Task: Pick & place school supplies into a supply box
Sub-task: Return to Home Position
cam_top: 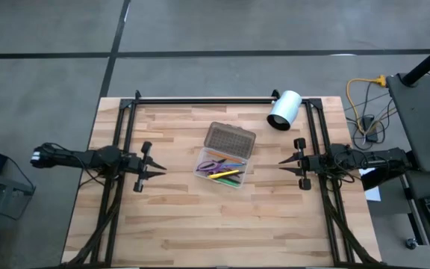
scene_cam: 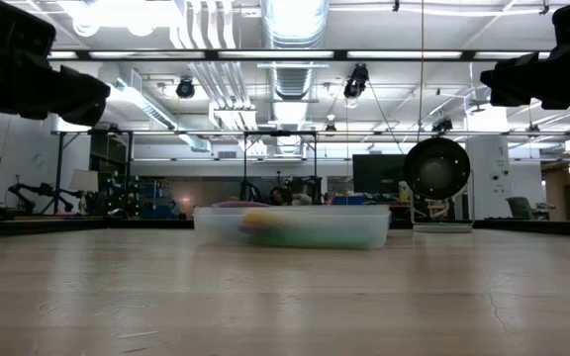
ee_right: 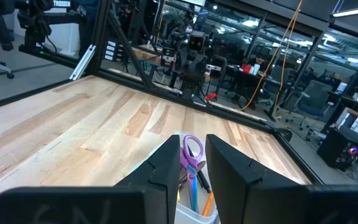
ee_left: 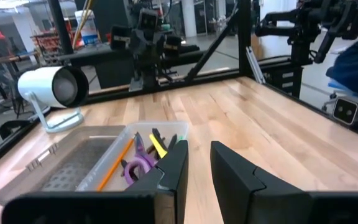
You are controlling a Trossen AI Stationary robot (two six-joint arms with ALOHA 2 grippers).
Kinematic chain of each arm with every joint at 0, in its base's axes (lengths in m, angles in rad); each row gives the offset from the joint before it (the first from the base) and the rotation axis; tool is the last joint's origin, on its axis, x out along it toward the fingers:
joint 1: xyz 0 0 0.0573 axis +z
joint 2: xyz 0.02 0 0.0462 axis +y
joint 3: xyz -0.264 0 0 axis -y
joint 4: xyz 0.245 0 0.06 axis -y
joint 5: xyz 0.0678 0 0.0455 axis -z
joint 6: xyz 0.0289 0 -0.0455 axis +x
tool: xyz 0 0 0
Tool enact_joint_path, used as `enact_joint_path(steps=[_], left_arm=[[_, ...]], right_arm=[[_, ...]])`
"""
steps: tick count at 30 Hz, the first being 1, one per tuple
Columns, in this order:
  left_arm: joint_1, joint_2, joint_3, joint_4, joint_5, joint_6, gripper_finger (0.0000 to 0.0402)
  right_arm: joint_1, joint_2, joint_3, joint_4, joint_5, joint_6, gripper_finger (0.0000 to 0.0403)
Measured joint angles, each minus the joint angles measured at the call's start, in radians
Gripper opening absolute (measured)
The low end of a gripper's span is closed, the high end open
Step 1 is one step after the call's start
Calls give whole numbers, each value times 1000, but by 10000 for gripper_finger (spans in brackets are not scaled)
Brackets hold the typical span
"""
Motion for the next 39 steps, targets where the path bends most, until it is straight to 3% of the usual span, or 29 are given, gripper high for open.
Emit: enact_joint_path(steps=[39], left_arm=[[0, 235, 0, -1, 2, -1, 54]], right_arm=[[0, 0, 0, 0, 0, 0, 68]])
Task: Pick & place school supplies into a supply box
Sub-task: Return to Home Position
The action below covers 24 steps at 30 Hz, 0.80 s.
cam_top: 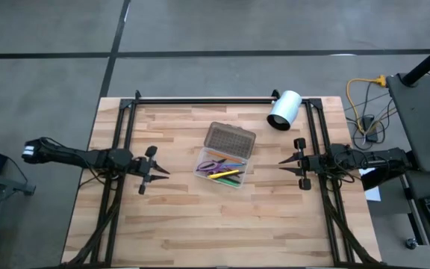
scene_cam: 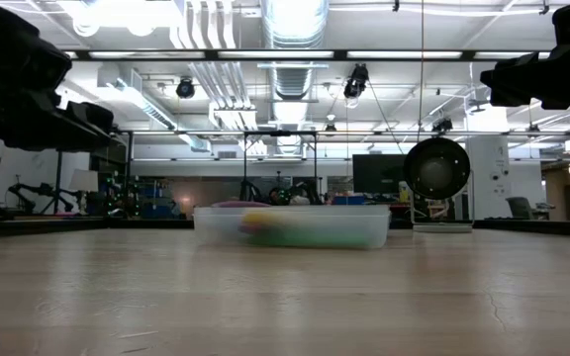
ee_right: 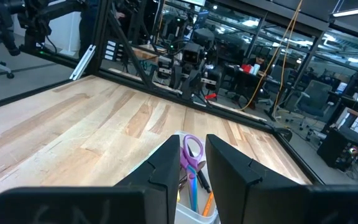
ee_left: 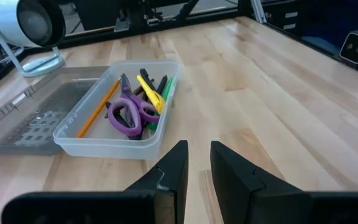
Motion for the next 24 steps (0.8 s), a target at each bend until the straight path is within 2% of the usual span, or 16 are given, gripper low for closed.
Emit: enact_joint_path(steps=[24], left_arm=[[0, 17, 0, 0, 0, 0, 54]], right_arm=[[0, 0, 0, 0, 0, 0, 68]])
